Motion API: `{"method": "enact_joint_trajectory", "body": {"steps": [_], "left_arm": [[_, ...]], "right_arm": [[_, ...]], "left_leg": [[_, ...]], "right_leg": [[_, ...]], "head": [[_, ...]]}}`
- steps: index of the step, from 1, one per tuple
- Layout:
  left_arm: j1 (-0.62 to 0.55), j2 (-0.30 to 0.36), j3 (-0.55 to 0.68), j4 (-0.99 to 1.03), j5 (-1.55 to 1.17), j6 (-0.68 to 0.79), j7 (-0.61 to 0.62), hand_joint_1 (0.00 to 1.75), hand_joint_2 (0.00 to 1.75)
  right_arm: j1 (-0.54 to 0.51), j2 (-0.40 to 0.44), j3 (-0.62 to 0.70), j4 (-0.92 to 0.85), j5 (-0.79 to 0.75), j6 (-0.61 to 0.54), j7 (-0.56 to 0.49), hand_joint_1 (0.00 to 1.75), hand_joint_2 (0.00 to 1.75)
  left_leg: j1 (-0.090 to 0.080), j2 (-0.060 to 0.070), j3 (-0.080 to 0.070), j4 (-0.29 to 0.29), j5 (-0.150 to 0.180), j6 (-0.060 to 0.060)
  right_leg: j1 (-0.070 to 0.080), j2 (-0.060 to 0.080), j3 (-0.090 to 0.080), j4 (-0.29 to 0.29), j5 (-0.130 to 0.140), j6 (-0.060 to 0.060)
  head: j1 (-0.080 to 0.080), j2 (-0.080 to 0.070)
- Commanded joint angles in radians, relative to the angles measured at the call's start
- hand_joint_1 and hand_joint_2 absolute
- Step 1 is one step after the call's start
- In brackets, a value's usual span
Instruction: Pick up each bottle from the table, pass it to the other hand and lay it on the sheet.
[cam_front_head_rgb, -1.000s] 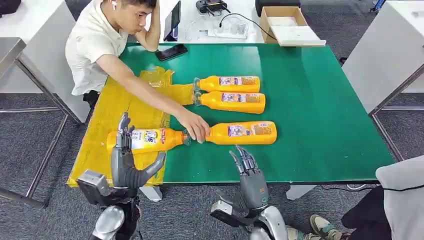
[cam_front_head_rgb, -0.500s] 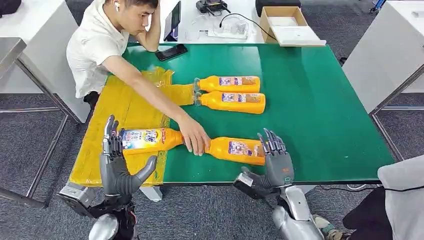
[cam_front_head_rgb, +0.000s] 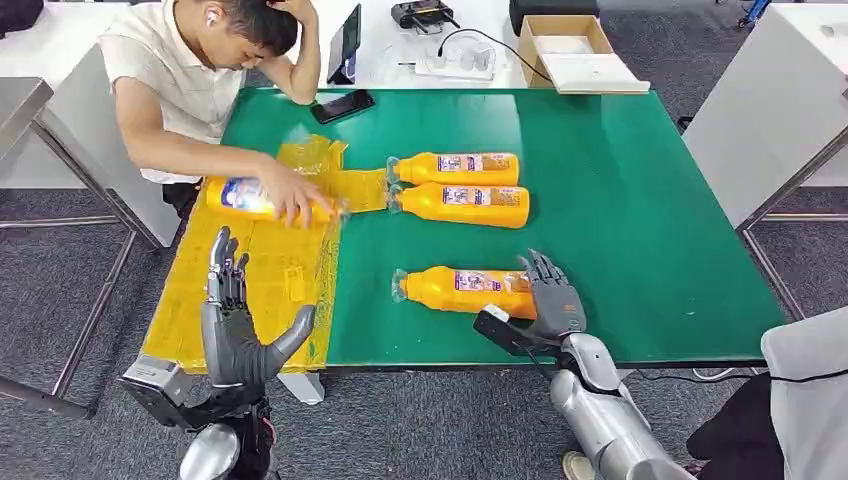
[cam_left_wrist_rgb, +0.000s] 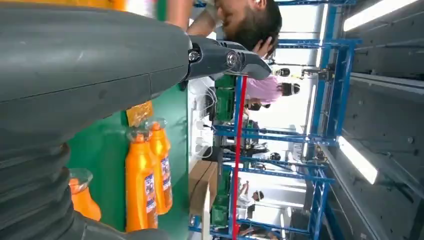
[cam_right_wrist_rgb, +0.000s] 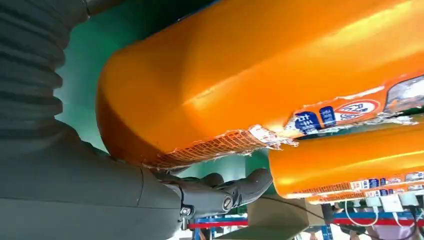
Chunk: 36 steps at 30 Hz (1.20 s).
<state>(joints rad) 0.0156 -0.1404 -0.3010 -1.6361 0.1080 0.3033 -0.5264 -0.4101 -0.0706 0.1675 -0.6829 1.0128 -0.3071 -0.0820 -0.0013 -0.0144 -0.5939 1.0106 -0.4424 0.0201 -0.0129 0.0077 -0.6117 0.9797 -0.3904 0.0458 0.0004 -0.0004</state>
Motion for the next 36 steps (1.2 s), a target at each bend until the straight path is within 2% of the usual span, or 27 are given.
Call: {"method": "enact_joint_trajectory", "body": {"steps": [1, 3, 5, 7, 14, 16, 17, 18, 19, 20, 23, 29, 36], "left_arm": [[-0.031, 0.000, 0.013, 0.057, 0.003, -0.002, 0.003, 0.00, 1.75], [-0.031, 0.000, 0.013, 0.057, 0.003, -0.002, 0.003, 0.00, 1.75], [-0.040, 0.007, 0.002, 0.068, 0.013, -0.018, 0.021, 0.00, 1.75], [-0.060, 0.012, -0.011, 0.084, 0.026, -0.037, 0.037, 0.00, 1.75], [-0.080, 0.015, -0.039, 0.082, 0.037, -0.068, 0.056, 0.00, 1.75], [-0.088, 0.017, -0.051, 0.090, 0.041, -0.080, 0.064, 0.00, 1.75], [-0.095, 0.022, -0.060, 0.100, 0.040, -0.083, 0.066, 0.00, 1.75], [-0.105, 0.022, -0.067, 0.113, 0.040, -0.083, 0.066, 0.00, 1.75], [-0.114, 0.023, -0.072, 0.127, 0.039, -0.082, 0.067, 0.00, 1.75], [-0.120, 0.021, -0.074, 0.135, 0.040, -0.081, 0.066, 0.00, 1.75], [-0.137, 0.020, -0.085, 0.162, 0.046, -0.088, 0.071, 0.00, 1.75], [-0.129, 0.023, -0.088, 0.163, 0.049, -0.089, 0.072, 0.00, 1.75], [-0.116, 0.033, -0.082, 0.138, 0.060, -0.087, 0.062, 0.00, 1.75]], "right_arm": [[-0.038, 0.004, 0.032, 0.125, -0.002, 0.013, -0.003, 0.00, 1.75], [-0.038, 0.004, 0.032, 0.125, -0.002, 0.013, -0.003, 0.00, 1.75], [-0.057, 0.005, 0.039, 0.156, -0.030, 0.076, -0.009, 0.00, 1.75], [-0.092, 0.001, 0.083, 0.197, -0.020, 0.129, -0.003, 0.00, 1.75], [-0.186, 0.016, 0.200, 0.230, 0.026, 0.187, 0.025, 0.00, 1.75], [-0.196, 0.015, 0.230, 0.242, 0.027, 0.230, 0.024, 0.00, 1.75], [-0.205, 0.012, 0.248, 0.261, 0.017, 0.289, 0.014, 0.00, 1.75], [-0.210, 0.002, 0.265, 0.272, 0.008, 0.329, 0.004, 0.09, 1.75], [-0.217, -0.009, 0.285, 0.288, 0.003, 0.374, -0.005, 1.69, 1.75], [-0.219, -0.016, 0.297, 0.295, 0.003, 0.386, -0.003, 1.75, 1.75], [-0.212, -0.031, 0.311, 0.312, -0.049, 0.435, -0.020, 1.75, 1.75], [-0.158, -0.051, 0.294, 0.303, -0.131, 0.428, -0.043, 1.75, 1.75], [-0.108, -0.049, 0.247, 0.257, -0.253, 0.394, -0.127, 1.75, 1.75]], "left_leg": [[0.000, 0.000, 0.003, -0.001, 0.000, -0.001], [0.001, 0.000, 0.004, -0.002, -0.001, -0.001], [0.001, 0.001, 0.004, -0.001, -0.001, -0.001], [0.000, 0.000, 0.004, -0.001, 0.000, -0.001], [0.000, 0.006, 0.005, -0.001, 0.000, -0.001], [0.001, 0.006, 0.006, -0.001, 0.000, -0.001], [0.001, 0.006, 0.006, -0.001, 0.000, -0.002], [0.000, 0.006, 0.006, -0.001, 0.000, -0.002], [0.000, 0.005, 0.007, -0.001, 0.001, -0.001], [0.000, 0.004, 0.007, -0.001, 0.000, -0.001], [0.001, 0.005, 0.011, -0.002, 0.001, -0.001], [0.001, 0.002, 0.014, -0.004, 0.001, -0.001], [0.002, 0.003, 0.016, -0.003, 0.001, -0.001]], "right_leg": [[0.001, -0.001, 0.003, -0.001, -0.001, -0.001], [0.001, -0.001, 0.005, -0.002, -0.001, -0.002], [0.001, -0.001, 0.004, -0.001, -0.001, -0.002], [0.001, -0.001, 0.004, -0.001, -0.001, -0.001], [0.000, 0.003, 0.004, 0.000, 0.001, -0.001], [0.001, 0.003, 0.004, -0.001, 0.003, -0.003], [0.001, 0.003, 0.004, -0.001, 0.003, -0.004], [0.001, 0.002, 0.004, -0.001, 0.002, -0.004], [0.001, 0.002, 0.005, -0.001, 0.002, -0.003], [0.001, 0.001, 0.005, -0.001, 0.002, -0.003], [0.001, 0.002, 0.008, -0.002, 0.002, -0.003], [0.002, -0.001, 0.013, -0.005, 0.002, -0.004], [0.003, 0.001, 0.014, -0.005, 0.002, -0.003]], "head": [[0.000, 0.000], [0.000, 0.000], [0.000, 0.000], [0.000, 0.000], [0.000, 0.000], [0.000, 0.000], [0.000, 0.000], [0.000, 0.000], [0.000, 0.000], [0.000, 0.000], [0.000, 0.000], [0.000, 0.000], [0.000, 0.000]]}}
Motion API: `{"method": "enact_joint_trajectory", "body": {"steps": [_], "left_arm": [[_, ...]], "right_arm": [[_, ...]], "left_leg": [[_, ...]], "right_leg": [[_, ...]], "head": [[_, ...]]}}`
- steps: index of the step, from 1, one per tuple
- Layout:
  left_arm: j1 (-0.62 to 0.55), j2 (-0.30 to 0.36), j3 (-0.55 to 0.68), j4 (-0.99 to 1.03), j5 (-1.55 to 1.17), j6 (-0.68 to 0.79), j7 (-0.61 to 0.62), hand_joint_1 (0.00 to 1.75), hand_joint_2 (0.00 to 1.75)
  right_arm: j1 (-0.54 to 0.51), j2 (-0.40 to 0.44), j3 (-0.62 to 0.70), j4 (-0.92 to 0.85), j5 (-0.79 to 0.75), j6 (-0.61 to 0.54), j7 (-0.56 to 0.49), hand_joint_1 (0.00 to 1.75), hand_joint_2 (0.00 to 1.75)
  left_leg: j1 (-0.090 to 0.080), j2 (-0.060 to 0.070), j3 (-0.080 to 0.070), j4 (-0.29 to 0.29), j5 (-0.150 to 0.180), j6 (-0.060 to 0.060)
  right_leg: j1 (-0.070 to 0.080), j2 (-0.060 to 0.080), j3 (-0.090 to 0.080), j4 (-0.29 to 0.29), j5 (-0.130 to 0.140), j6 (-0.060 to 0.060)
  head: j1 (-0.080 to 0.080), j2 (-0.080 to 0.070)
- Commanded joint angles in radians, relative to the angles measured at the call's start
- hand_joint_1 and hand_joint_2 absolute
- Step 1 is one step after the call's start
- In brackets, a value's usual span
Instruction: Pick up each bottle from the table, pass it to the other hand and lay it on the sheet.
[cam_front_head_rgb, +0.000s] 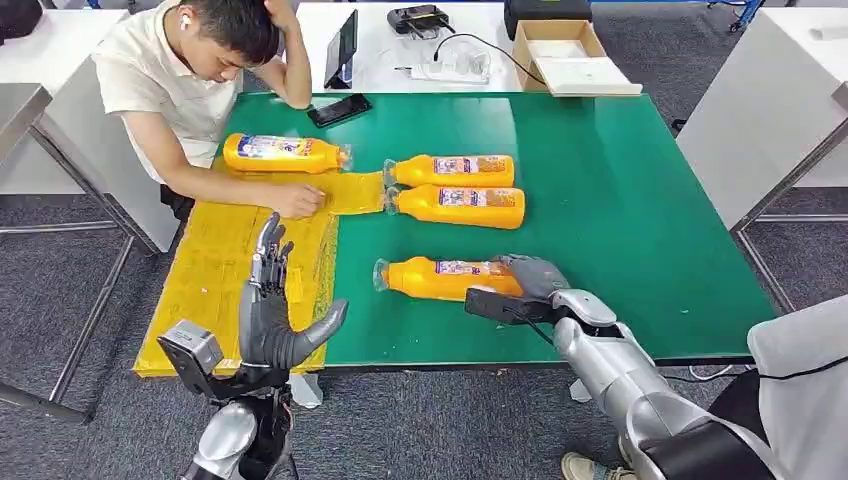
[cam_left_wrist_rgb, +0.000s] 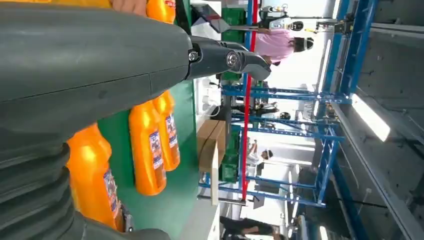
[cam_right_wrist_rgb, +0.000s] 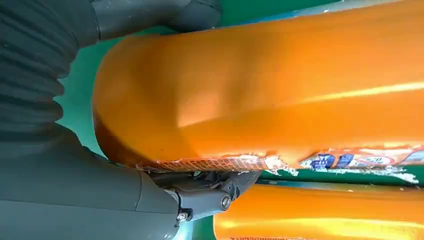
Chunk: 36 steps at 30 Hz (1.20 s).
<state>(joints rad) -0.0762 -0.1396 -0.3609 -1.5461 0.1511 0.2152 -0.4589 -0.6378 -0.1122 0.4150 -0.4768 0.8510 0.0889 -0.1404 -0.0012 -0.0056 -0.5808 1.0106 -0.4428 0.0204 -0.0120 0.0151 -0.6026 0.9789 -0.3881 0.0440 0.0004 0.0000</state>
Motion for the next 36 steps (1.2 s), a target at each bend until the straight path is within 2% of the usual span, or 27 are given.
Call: {"method": "enact_joint_trajectory", "body": {"steps": [1, 6, 10, 12, 14, 16, 18, 20, 26, 31, 36], "left_arm": [[-0.019, 0.030, -0.017, 0.039, 0.024, 0.004, -0.009, 0.00, 1.75], [0.028, -0.003, 0.028, 0.008, 0.081, 0.109, 0.021, 0.00, 1.75], [0.030, -0.003, 0.025, 0.013, 0.091, 0.118, 0.027, 0.00, 1.75], [0.045, -0.026, 0.042, 0.030, 0.148, 0.153, 0.063, 0.00, 1.75], [0.063, -0.031, 0.031, 0.059, 0.182, 0.177, 0.078, 0.00, 1.75], [0.067, -0.029, 0.019, 0.070, 0.192, 0.181, 0.066, 0.00, 1.75], [0.082, -0.015, -0.020, 0.081, 0.233, 0.138, 0.099, 0.00, 1.75], [0.098, 0.010, -0.077, 0.084, 0.211, 0.076, 0.076, 0.00, 1.75], [0.098, 0.020, -0.097, 0.081, 0.174, 0.066, 0.054, 0.00, 1.75], [0.104, 0.031, -0.155, 0.088, 0.110, -0.026, 0.039, 0.00, 1.75], [0.100, 0.022, -0.156, 0.047, 0.147, -0.106, 0.023, 0.00, 1.75]], "right_arm": [[0.127, 0.002, -0.018, 0.035, -0.123, -0.021, -0.092, 1.75, 1.75], [0.214, 0.073, -0.124, -0.190, -0.299, -0.190, -0.186, 1.75, 1.75], [0.234, 0.078, -0.122, -0.242, -0.309, -0.199, -0.174, 1.75, 1.75], [0.285, 0.098, -0.163, -0.349, -0.360, -0.281, -0.230, 1.75, 1.75], [0.352, 0.117, -0.168, -0.494, -0.381, -0.341, -0.238, 1.75, 1.75], [0.373, 0.115, -0.153, -0.543, -0.378, -0.349, -0.212, 1.75, 1.75], [0.419, 0.131, -0.159, -0.635, -0.403, -0.416, -0.245, 1.75, 1.75], [0.459, 0.145, -0.138, -0.712, -0.428, -0.436, -0.266, 1.75, 1.75], [0.463, 0.147, -0.123, -0.726, -0.448, -0.426, -0.277, 1.75, 1.75], [0.467, 0.175, -0.010, -0.727, -0.452, -0.382, -0.316, 1.75, 1.75], [0.438, 0.201, 0.104, -0.630, -0.454, -0.341, -0.341, 1.75, 1.75]], "left_leg": [[0.002, -0.004, 0.003, -0.002, 0.000, -0.001], [0.002, 0.000, 0.003, -0.002, 0.000, -0.002], [0.001, 0.000, 0.000, -0.002, -0.001, -0.001], [0.001, -0.001, -0.003, -0.001, -0.001, -0.002], [0.002, 0.000, -0.004, -0.001, -0.001, -0.001], [0.002, -0.002, -0.004, -0.001, -0.001, -0.001], [0.002, -0.004, -0.007, -0.001, -0.001, -0.001], [0.002, -0.004, -0.011, -0.001, -0.001, -0.001], [0.001, -0.004, -0.015, -0.001, -0.001, -0.001], [0.002, -0.003, -0.014, -0.001, -0.002, -0.001], [0.002, -0.002, -0.012, -0.002, -0.002, -0.002]], "right_leg": [[0.002, -0.005, 0.005, -0.003, -0.001, -0.001], [0.002, -0.001, 0.004, -0.003, 0.000, -0.002], [0.001, -0.001, 0.002, -0.001, 0.000, -0.002], [0.001, -0.002, -0.001, 0.000, -0.001, -0.002], [0.001, -0.001, -0.003, 0.000, -0.001, -0.001], [0.001, -0.003, -0.002, 0.000, -0.002, -0.001], [0.001, -0.003, -0.004, 0.001, -0.002, -0.001], [0.001, -0.003, -0.008, 0.001, -0.002, -0.001], [0.001, -0.003, -0.011, 0.000, -0.002, -0.001], [0.001, -0.002, -0.010, 0.000, -0.003, -0.001], [0.001, -0.002, -0.010, 0.000, -0.003, -0.001]], "head": [[0.000, 0.000], [0.000, 0.000], [0.000, 0.000], [0.000, 0.000], [0.000, 0.000], [0.000, 0.000], [0.000, 0.000], [0.000, 0.000], [0.000, 0.000], [0.000, 0.000], [0.000, 0.000]]}}
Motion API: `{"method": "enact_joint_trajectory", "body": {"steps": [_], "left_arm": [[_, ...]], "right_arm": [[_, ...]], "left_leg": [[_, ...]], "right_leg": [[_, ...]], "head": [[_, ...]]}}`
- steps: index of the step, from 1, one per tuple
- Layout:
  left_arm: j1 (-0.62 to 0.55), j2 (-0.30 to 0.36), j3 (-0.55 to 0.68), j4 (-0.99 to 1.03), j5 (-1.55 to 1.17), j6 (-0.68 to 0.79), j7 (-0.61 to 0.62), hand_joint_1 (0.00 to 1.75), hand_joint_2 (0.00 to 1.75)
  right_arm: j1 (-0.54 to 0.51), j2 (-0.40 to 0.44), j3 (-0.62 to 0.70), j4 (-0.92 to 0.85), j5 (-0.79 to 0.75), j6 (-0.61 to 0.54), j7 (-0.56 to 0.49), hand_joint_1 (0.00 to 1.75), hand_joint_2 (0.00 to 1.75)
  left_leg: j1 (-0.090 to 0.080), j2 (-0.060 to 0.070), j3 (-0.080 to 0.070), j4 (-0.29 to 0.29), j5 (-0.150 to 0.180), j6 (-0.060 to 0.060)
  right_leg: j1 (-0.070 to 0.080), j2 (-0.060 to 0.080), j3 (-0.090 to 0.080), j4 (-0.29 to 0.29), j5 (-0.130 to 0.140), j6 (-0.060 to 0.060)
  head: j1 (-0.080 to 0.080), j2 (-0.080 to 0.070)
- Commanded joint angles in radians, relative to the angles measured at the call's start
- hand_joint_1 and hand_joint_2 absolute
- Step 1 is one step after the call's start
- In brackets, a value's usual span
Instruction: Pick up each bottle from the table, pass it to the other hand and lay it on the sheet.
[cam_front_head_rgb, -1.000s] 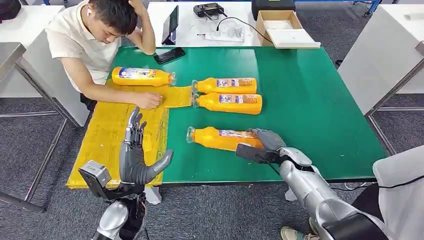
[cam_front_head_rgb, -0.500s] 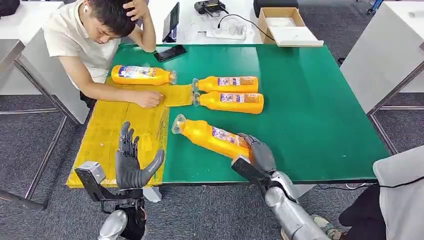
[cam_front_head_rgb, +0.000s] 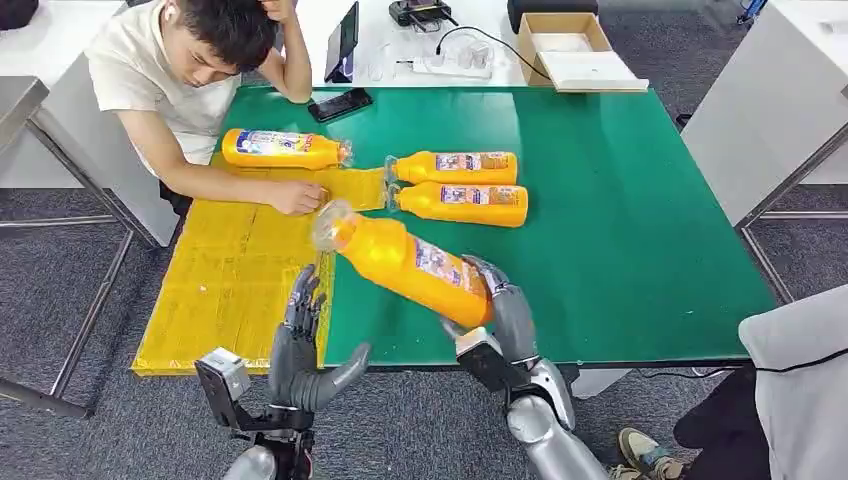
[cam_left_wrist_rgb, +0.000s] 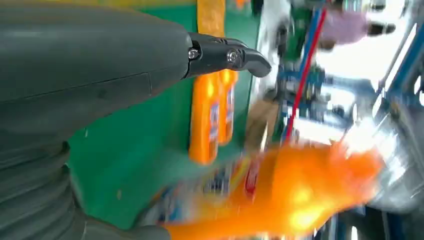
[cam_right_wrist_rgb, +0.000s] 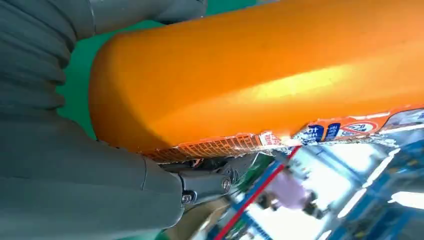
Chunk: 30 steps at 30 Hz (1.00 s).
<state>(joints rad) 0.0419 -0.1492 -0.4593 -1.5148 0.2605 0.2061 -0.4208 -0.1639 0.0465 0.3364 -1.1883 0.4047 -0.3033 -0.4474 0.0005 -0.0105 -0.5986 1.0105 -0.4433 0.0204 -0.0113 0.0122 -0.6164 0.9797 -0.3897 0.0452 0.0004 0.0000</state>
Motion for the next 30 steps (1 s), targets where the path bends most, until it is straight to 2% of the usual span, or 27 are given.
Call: {"method": "enact_joint_trajectory", "body": {"steps": [1, 4, 6, 9, 17, 23, 24, 25, 27, 28, 29, 30], "left_arm": [[-0.022, 0.030, -0.056, 0.013, 0.048, -0.114, -0.013, 0.00, 1.75], [-0.035, 0.022, -0.044, 0.011, 0.080, -0.146, -0.009, 0.00, 1.75], [-0.051, 0.018, -0.042, 0.016, 0.105, -0.169, 0.004, 0.00, 1.75], [-0.070, 0.003, -0.026, 0.026, 0.165, -0.200, 0.022, 0.00, 1.75], [-0.071, 0.002, -0.026, 0.024, 0.166, -0.200, 0.022, 0.00, 1.75], [-0.061, -0.041, 0.046, -0.059, 0.257, -0.167, 0.000, 0.00, 1.75], [-0.064, -0.041, 0.051, -0.066, 0.250, -0.148, 0.000, 1.54, 1.75], [-0.068, -0.038, 0.051, -0.070, 0.249, -0.146, -0.003, 1.75, 1.75], [-0.070, -0.033, 0.051, -0.079, 0.237, -0.153, -0.024, 1.75, 1.75], [-0.069, -0.029, 0.047, -0.081, 0.231, -0.159, -0.031, 1.75, 1.75], [-0.065, -0.029, 0.046, -0.082, 0.229, -0.160, -0.033, 1.75, 1.75], [-0.064, -0.028, 0.046, -0.083, 0.228, -0.159, -0.035, 1.75, 1.75]], "right_arm": [[-0.046, 0.049, 0.204, 0.112, -0.013, 0.064, -0.044, 1.75, 1.75], [-0.070, 0.070, 0.258, 0.197, -0.014, 0.099, -0.054, 1.75, 1.75], [-0.084, 0.082, 0.292, 0.249, 0.001, 0.104, -0.081, 1.75, 1.75], [-0.096, 0.096, 0.326, 0.298, 0.005, 0.112, -0.111, 1.75, 1.75], [-0.097, 0.096, 0.326, 0.299, 0.005, 0.111, -0.112, 1.75, 1.75], [-0.104, 0.114, 0.363, 0.433, -0.001, 0.129, -0.120, 1.75, 1.75], [-0.105, 0.115, 0.363, 0.447, 0.000, 0.120, -0.124, 1.75, 1.75], [-0.108, 0.116, 0.362, 0.458, -0.003, 0.114, -0.129, 1.75, 1.75], [-0.110, 0.116, 0.355, 0.455, -0.012, 0.117, -0.133, 1.75, 1.75], [-0.109, 0.114, 0.353, 0.447, -0.014, 0.118, -0.134, 1.69, 1.75], [-0.106, 0.111, 0.349, 0.438, -0.017, 0.120, -0.128, 0.21, 1.75], [-0.102, 0.111, 0.344, 0.432, -0.017, 0.114, -0.120, 0.00, 1.75]], "left_leg": [[0.001, 0.002, 0.004, -0.001, -0.001, -0.001], [0.001, 0.002, 0.003, -0.001, -0.001, -0.001], [0.001, 0.003, 0.007, -0.002, -0.002, -0.002], [0.001, 0.001, 0.003, -0.001, -0.001, -0.001], [0.001, -0.001, 0.004, -0.001, -0.001, -0.001], [0.002, -0.001, 0.005, -0.001, -0.002, -0.002], [0.002, 0.000, 0.004, -0.001, -0.001, -0.001], [0.002, -0.001, 0.005, 0.000, -0.002, -0.002], [0.001, -0.002, 0.003, -0.001, 0.000, -0.001], [0.002, -0.003, 0.003, 0.000, -0.001, -0.001], [0.001, -0.002, 0.002, -0.001, 0.000, -0.001], [0.001, -0.003, 0.004, 0.000, -0.001, -0.001]], "right_leg": [[0.001, 0.001, 0.003, -0.001, -0.001, -0.002], [0.001, 0.001, 0.002, -0.001, -0.001, -0.001], [0.001, 0.002, 0.006, -0.001, -0.002, -0.002], [0.001, 0.001, 0.002, -0.001, 0.000, -0.001], [0.001, -0.001, 0.003, -0.001, -0.002, -0.001], [0.002, -0.002, 0.005, -0.001, -0.002, -0.002], [0.001, -0.002, 0.004, -0.001, -0.002, -0.001], [0.002, -0.003, 0.005, -0.001, -0.003, -0.002], [0.001, -0.004, 0.002, -0.001, -0.002, -0.001], [0.002, -0.005, 0.003, -0.001, -0.002, -0.001], [0.001, -0.004, 0.002, -0.001, -0.002, -0.001], [0.002, -0.005, 0.004, -0.001, -0.003, -0.001]], "head": [[0.000, 0.000], [0.000, 0.000], [0.000, 0.000], [0.000, 0.000], [0.000, 0.000], [0.000, 0.000], [0.000, 0.000], [0.000, 0.000], [0.000, 0.000], [0.000, 0.000], [0.000, 0.000], [0.000, 0.000]]}}
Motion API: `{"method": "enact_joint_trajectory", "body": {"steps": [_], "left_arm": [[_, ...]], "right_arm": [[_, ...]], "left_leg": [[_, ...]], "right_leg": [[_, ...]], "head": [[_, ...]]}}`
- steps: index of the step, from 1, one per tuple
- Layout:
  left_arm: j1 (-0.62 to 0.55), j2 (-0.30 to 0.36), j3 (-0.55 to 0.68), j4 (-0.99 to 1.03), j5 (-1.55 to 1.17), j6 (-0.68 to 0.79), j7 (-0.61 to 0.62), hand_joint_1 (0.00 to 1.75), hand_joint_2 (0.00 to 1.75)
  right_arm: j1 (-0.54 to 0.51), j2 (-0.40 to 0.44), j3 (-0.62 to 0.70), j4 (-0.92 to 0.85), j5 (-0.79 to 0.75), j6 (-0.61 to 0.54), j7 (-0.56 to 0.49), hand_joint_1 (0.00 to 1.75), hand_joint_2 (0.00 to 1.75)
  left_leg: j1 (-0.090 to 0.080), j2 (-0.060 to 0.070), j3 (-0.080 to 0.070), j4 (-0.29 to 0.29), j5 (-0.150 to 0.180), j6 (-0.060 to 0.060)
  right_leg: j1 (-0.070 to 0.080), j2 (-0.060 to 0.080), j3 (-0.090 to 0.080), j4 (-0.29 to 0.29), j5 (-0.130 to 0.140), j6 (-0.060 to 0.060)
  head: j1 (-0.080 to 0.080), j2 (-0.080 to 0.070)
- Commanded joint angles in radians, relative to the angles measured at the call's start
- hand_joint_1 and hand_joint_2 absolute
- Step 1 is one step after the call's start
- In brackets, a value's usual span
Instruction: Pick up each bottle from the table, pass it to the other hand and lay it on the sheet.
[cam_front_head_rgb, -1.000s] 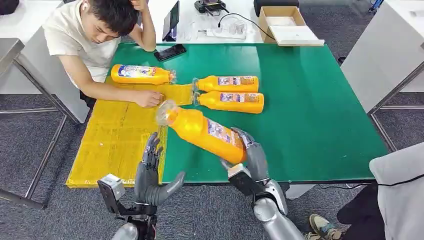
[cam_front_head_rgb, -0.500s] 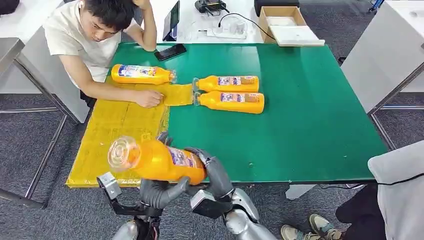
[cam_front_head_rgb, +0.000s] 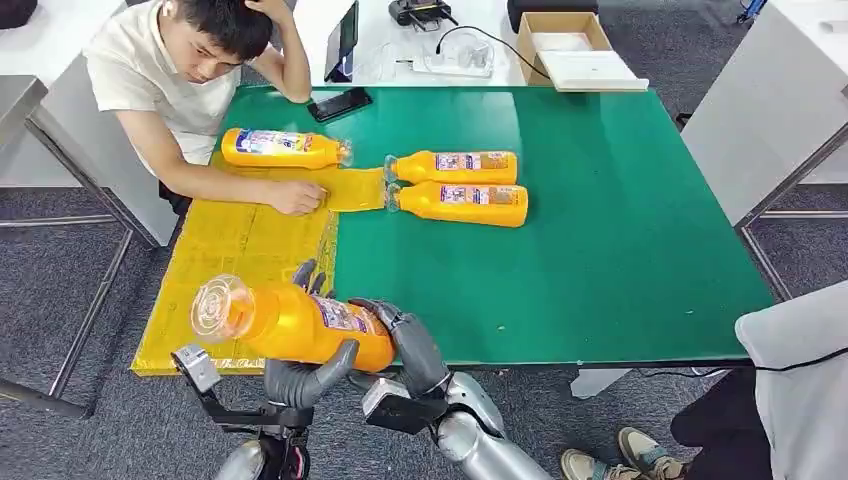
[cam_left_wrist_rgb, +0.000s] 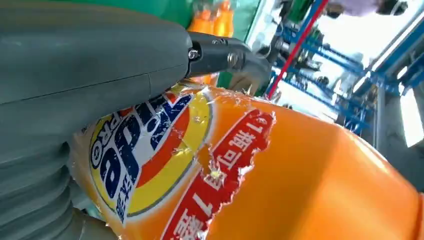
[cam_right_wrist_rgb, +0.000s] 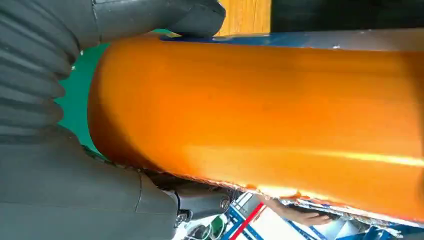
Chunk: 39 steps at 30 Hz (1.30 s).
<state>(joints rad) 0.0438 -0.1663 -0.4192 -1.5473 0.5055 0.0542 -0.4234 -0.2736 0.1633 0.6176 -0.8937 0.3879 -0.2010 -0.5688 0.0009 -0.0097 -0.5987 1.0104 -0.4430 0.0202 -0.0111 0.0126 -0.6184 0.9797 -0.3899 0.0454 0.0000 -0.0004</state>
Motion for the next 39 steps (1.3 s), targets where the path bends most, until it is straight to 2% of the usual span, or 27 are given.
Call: {"method": "enact_joint_trajectory", "body": {"steps": [1, 11, 12, 16, 21, 25, 27, 30, 31, 34, 36, 39], "left_arm": [[-0.060, -0.010, 0.011, -0.055, -0.024, -0.002, -0.042, 1.75, 1.75], [-0.057, -0.007, 0.013, -0.057, -0.024, -0.002, -0.041, 1.75, 1.75], [-0.057, -0.008, 0.017, -0.056, -0.023, 0.000, -0.043, 1.75, 1.75], [-0.065, -0.007, 0.072, -0.043, 0.025, 0.010, -0.024, 1.75, 1.75], [-0.059, 0.008, 0.163, -0.065, 0.005, 0.037, -0.036, 1.75, 1.75], [-0.077, 0.078, 0.232, 0.029, -0.209, 0.236, -0.012, 1.75, 1.75], [-0.100, 0.096, 0.295, 0.103, -0.273, 0.287, -0.041, 1.75, 1.75], [-0.127, 0.117, 0.379, 0.155, -0.533, 0.547, -0.131, 1.75, 1.75], [-0.133, 0.125, 0.402, 0.167, -0.619, 0.601, -0.121, 1.75, 1.75], [-0.163, 0.123, 0.430, 0.238, -0.842, 0.644, -0.073, 1.75, 1.75], [-0.214, 0.104, 0.442, 0.349, -1.031, 0.644, -0.024, 1.75, 1.75], [-0.304, 0.107, 0.387, 0.542, -1.231, 0.644, 0.054, 1.75, 1.75]], "right_arm": [[0.017, -0.008, 0.059, 0.120, 0.000, 0.005, 0.018, 0.00, 1.75], [0.021, -0.010, 0.060, 0.111, 0.002, 0.005, 0.021, 0.00, 1.75], [0.024, -0.008, 0.059, 0.107, 0.001, 0.001, 0.022, 0.00, 0.00], [0.073, -0.033, 0.043, 0.018, -0.018, -0.001, -0.003, 0.00, 0.00], [0.134, -0.059, -0.074, -0.045, -0.071, -0.064, -0.021, 0.00, 0.00], [0.224, -0.089, -0.194, -0.195, -0.086, -0.144, -0.044, 0.00, 0.00], [0.266, -0.098, -0.274, -0.294, -0.045, -0.277, -0.087, 0.00, 0.00], [0.306, -0.083, -0.476, -0.463, -0.095, -0.386, -0.111, 0.00, 0.00], [0.310, -0.077, -0.548, -0.509, -0.103, -0.388, -0.102, 0.00, 0.00], [0.312, -0.075, -0.611, -0.522, -0.074, -0.344, -0.089, 0.00, 0.00], [0.306, -0.053, -0.611, -0.498, -0.069, -0.323, -0.103, 0.00, 0.00], [0.281, -0.036, -0.552, -0.437, -0.063, -0.301, -0.110, 0.00, 0.00]], "left_leg": [[0.001, -0.004, 0.003, -0.001, -0.001, -0.001], [0.000, -0.002, 0.002, -0.001, -0.001, -0.001], [0.001, -0.002, 0.004, 0.000, -0.001, -0.001], [0.001, -0.003, 0.003, -0.001, -0.001, -0.001], [0.000, -0.004, 0.005, -0.002, -0.001, -0.001], [0.000, -0.002, 0.004, -0.002, -0.001, -0.001], [0.000, -0.004, 0.005, -0.003, -0.001, -0.002], [-0.001, -0.003, 0.004, -0.002, -0.001, -0.002], [-0.001, -0.003, 0.002, -0.001, 0.000, -0.001], [-0.001, -0.002, 0.001, -0.001, 0.000, -0.001], [-0.001, -0.004, 0.002, -0.001, 0.000, -0.001], [-0.001, -0.005, 0.003, -0.002, 0.001, -0.001]], "right_leg": [[0.001, -0.005, 0.005, -0.001, -0.002, -0.001], [0.001, -0.003, 0.003, -0.001, -0.001, -0.001], [0.001, -0.004, 0.005, 0.000, -0.003, -0.002], [0.001, -0.005, 0.004, -0.001, -0.002, -0.001], [0.001, -0.005, 0.006, -0.001, -0.003, -0.002], [0.000, -0.003, 0.004, -0.001, -0.002, -0.001], [0.000, -0.005, 0.006, -0.001, -0.003, -0.002], [0.000, -0.004, 0.004, 0.000, -0.002, -0.002], [0.000, -0.004, 0.003, 0.000, -0.002, -0.001], [-0.001, -0.003, 0.002, 0.000, -0.001, -0.001], [0.000, -0.005, 0.004, 0.000, -0.002, -0.001], [-0.001, -0.005, 0.005, -0.001, -0.001, -0.001]], "head": [[0.000, 0.000], [0.001, 0.000], [0.000, 0.000], [0.000, 0.000], [0.000, 0.000], [0.000, 0.000], [0.001, 0.000], [0.000, 0.000], [0.000, 0.000], [0.000, 0.000], [0.000, 0.000], [0.001, 0.000]]}}
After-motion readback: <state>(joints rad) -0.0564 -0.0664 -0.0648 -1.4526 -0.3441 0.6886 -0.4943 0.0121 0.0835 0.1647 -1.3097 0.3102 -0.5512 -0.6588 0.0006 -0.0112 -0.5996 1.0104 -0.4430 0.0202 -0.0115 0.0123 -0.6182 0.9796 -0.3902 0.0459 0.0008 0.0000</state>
